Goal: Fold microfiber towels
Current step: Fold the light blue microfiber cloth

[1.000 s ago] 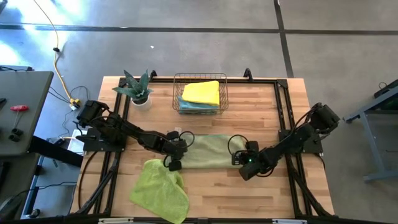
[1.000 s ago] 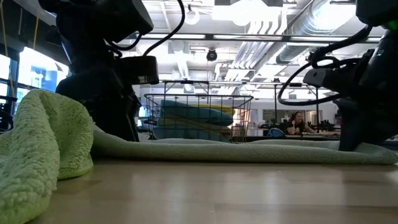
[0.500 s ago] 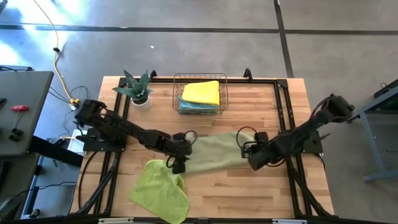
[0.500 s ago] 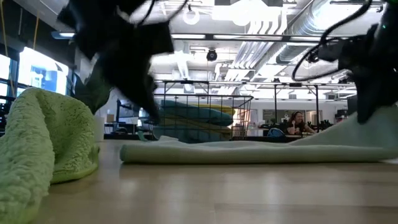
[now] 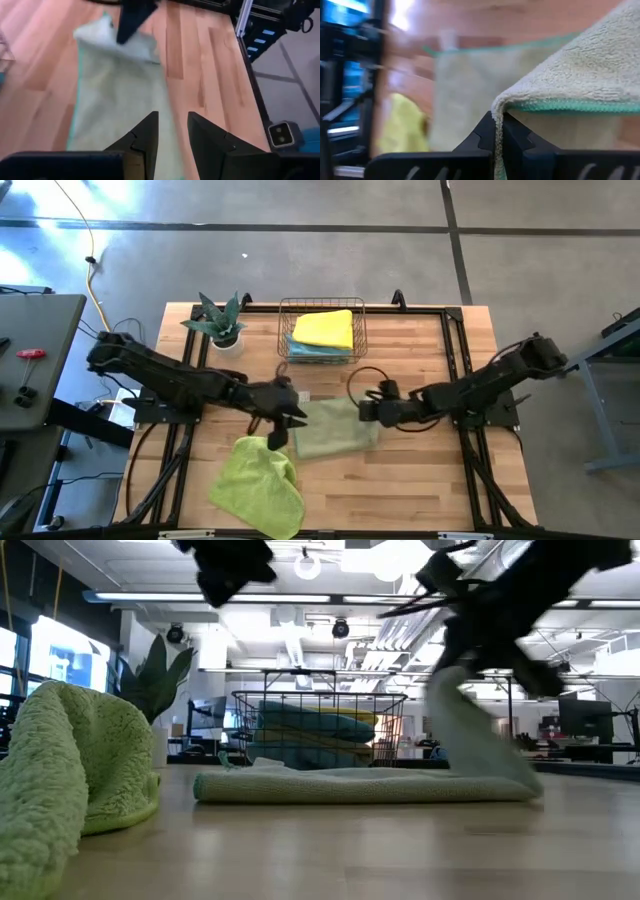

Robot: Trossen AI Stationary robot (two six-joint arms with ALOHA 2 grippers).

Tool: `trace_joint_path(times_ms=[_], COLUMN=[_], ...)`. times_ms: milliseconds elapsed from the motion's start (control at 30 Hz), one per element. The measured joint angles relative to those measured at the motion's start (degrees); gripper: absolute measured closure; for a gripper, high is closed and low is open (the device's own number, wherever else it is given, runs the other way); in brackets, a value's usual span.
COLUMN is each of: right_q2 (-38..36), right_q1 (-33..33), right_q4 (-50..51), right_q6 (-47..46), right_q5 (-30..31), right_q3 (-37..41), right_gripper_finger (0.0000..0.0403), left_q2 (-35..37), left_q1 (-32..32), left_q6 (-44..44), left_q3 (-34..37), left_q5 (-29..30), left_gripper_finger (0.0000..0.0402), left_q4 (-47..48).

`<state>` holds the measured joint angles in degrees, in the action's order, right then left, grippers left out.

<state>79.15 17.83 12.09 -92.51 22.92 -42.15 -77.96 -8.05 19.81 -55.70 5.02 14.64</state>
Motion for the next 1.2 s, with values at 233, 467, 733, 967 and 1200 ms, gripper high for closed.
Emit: trace_joint_path(times_ms=[233,467,733,967,1200], right_q2=[9.26,20.34,30.65,36.33,37.18], right_q1=[-4.01,-4.36,-4.36,-4.22,-3.25], right_q4=[-21.11,-22.42,-18.26,-17.63,-17.56], right_q6=[7.01,11.65,18.51,19.32,19.49], right_q5=[-2.52,-8.40,-13.40,-16.55,-17.44], right_q3=[-0.19,-10.00,-24.33,-29.34,-29.83], right_gripper_finger=[0.0403,0.0403,0.0403,0.0403,0.0386], left_q2=[7.07,10.60,11.33,11.33,11.35], left_q1=[0.00,0.02,0.02,0.02,0.02], left_q6=[0.13,0.59,1.03,2.15,4.02], left_q3=[0.04,0.11,0.04,0.04,0.04], left_q5=[2.63,3.39,3.45,3.47,3.58], left_gripper_finger=[0.0307,0.0307,0.0307,0.0307,0.0307], left_q4=[3.43,7.32,8.58,8.60,8.59])
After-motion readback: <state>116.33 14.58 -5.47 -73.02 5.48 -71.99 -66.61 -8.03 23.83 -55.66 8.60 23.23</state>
